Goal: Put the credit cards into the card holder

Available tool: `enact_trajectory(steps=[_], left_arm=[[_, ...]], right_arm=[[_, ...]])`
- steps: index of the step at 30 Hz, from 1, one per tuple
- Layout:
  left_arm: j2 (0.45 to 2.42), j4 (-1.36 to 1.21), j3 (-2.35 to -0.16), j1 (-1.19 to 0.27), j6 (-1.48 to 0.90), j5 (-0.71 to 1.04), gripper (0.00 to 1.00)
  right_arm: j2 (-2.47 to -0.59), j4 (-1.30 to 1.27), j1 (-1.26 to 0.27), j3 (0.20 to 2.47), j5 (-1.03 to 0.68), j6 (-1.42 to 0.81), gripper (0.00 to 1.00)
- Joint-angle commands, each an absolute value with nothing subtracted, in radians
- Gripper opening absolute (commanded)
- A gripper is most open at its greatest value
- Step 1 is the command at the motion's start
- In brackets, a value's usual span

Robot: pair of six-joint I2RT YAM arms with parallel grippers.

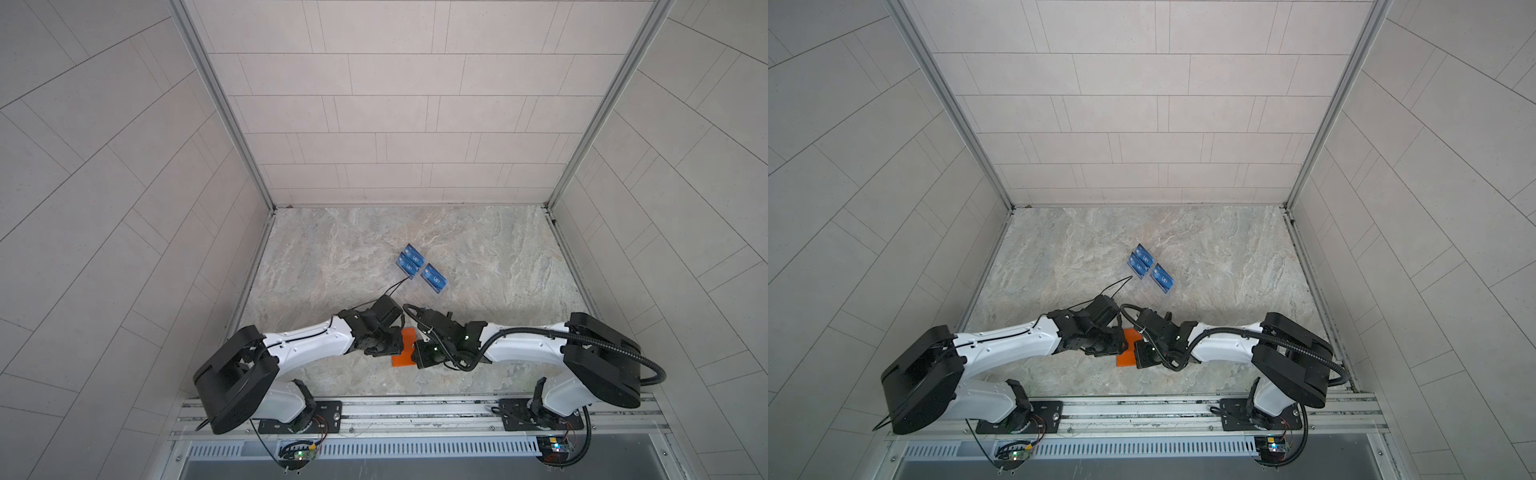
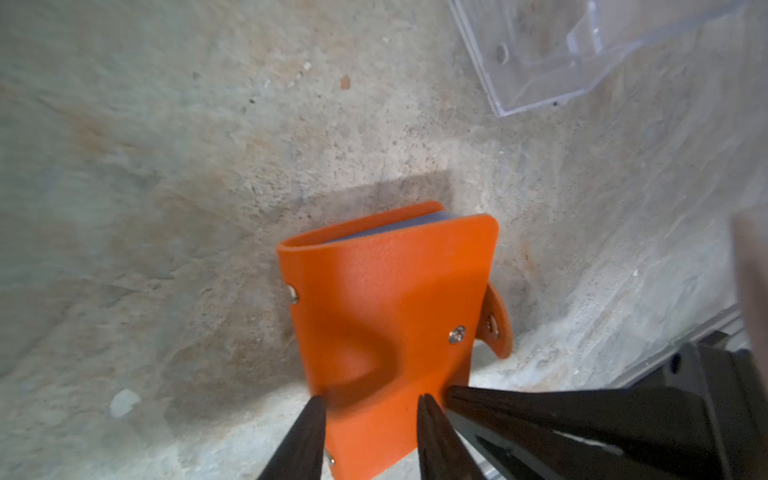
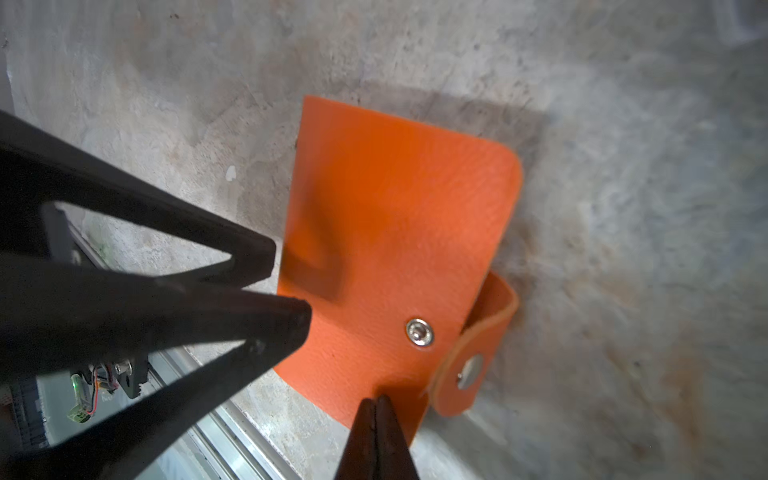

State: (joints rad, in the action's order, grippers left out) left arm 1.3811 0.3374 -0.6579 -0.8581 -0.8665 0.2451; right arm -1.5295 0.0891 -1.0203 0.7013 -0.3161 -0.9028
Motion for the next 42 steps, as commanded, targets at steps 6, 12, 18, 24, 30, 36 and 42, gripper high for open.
enact_trajectory(steps=[6, 12, 18, 24, 30, 36, 42], left_arm=[[1.420, 0.361, -0.652, -0.876, -0.835, 0.185, 0.26], [1.426, 0.352, -0.646, -0.890, -0.830, 0.183, 0.28], [1.444, 0.345, -0.629, -0.894, -0.821, 0.175, 0.28], [1.445, 0.329, -0.599, -0.902, -0.826, 0.164, 0.28], [1.417, 0.304, -0.569, -0.903, -0.838, 0.158, 0.28], [1.425, 0.289, -0.558, -0.904, -0.836, 0.161, 0.28], [1.413, 0.283, -0.551, -0.904, -0.834, 0.167, 0.28]], right_arm=[[-1.459, 0.336, -1.007, 0.815, -0.255, -0.882, 0.11], [-1.427, 0.384, -0.971, 0.849, -0.235, -0.880, 0.13], [-1.439, 0.503, -0.918, 0.911, -0.157, -0.873, 0.24], [-1.490, 0.522, -0.916, 0.948, -0.168, -0.882, 0.32], [-1.550, 0.518, -0.942, 0.973, -0.186, -0.901, 0.37], [-1.608, 0.494, -0.961, 0.994, -0.188, -0.919, 0.36], [-1.645, 0.535, -0.975, 1.025, -0.151, -0.910, 0.30]])
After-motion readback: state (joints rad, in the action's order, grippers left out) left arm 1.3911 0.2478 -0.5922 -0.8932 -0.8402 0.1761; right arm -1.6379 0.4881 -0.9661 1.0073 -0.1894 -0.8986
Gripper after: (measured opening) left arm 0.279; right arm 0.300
